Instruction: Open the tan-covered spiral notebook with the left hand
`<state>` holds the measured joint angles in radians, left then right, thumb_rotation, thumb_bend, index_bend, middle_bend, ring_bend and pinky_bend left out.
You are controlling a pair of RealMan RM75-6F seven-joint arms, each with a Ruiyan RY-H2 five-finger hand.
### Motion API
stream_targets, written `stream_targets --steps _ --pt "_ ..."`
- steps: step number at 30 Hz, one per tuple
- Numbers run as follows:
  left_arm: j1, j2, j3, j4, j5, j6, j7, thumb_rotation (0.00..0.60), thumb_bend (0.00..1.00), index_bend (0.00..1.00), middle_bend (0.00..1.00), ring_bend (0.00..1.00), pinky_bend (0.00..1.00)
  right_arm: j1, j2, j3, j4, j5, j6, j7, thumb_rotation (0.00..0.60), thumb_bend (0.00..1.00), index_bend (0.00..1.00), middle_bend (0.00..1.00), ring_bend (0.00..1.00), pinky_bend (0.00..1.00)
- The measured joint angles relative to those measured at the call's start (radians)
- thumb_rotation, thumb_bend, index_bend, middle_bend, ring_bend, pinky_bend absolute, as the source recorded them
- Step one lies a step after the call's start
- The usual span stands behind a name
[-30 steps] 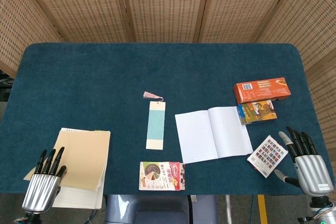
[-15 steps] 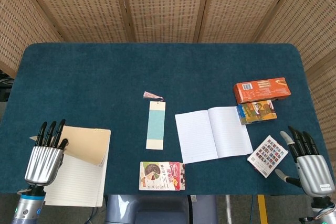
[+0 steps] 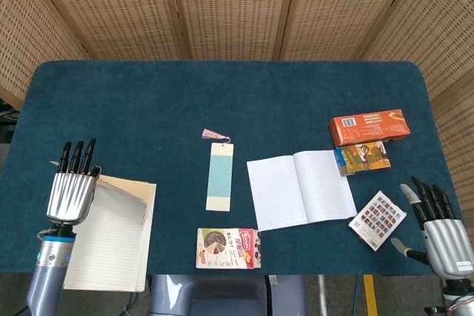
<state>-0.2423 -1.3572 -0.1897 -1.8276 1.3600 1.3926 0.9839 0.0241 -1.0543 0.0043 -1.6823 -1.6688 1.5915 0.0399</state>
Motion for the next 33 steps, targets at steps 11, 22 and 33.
stream_targets --steps 11,22,33 --pt "-0.099 -0.044 -0.099 0.075 -0.098 -0.023 0.006 0.600 0.65 0.77 0.00 0.00 0.00 -0.003 0.002 0.005 0.005 0.003 0.010 0.019 0.600 0.10 0.00 0.00 0.00 0.00" --pt "-0.203 -0.092 -0.163 0.202 -0.227 -0.057 0.017 0.600 0.65 0.77 0.00 0.00 0.00 0.002 -0.001 0.007 0.008 0.013 -0.008 0.015 0.600 0.10 0.00 0.00 0.00 0.00" --pt "-0.304 -0.160 -0.201 0.366 -0.332 -0.091 0.023 0.600 0.65 0.77 0.00 0.00 0.00 0.018 -0.010 0.015 0.013 0.046 -0.047 0.001 0.600 0.10 0.00 0.00 0.00 0.00"
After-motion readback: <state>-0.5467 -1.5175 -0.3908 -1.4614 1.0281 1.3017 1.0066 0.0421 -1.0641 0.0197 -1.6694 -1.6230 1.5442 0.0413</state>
